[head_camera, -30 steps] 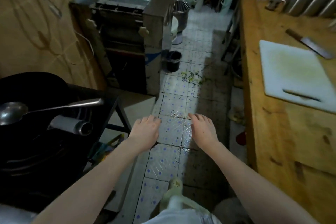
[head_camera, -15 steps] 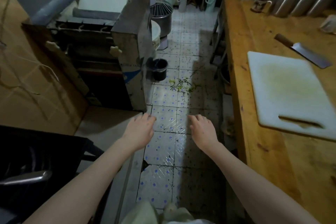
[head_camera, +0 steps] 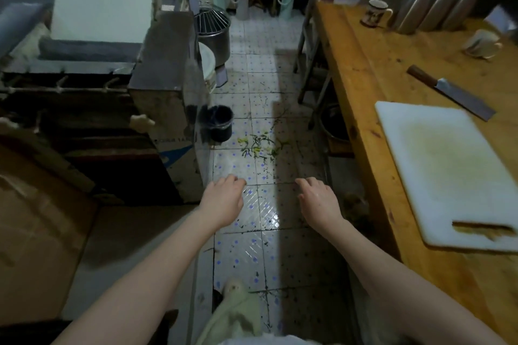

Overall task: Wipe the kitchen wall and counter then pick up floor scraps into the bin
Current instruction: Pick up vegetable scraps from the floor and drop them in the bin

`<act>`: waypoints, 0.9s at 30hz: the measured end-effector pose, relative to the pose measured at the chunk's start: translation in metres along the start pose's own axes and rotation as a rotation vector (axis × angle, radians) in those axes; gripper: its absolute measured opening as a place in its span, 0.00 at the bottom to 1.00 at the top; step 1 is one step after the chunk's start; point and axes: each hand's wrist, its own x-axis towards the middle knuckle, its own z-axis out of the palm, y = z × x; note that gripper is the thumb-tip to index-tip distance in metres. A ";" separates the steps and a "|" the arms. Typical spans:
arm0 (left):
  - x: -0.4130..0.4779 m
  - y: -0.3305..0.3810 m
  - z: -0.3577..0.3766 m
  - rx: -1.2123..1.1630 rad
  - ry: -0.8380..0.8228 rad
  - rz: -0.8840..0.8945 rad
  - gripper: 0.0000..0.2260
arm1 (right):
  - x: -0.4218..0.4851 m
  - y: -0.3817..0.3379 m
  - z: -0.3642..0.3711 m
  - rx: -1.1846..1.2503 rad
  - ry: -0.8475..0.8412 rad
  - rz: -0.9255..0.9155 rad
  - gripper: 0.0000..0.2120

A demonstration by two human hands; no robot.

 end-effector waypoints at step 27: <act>0.310 -0.067 -0.054 0.061 -0.123 0.022 0.19 | 0.293 0.074 0.000 0.030 -0.067 0.129 0.23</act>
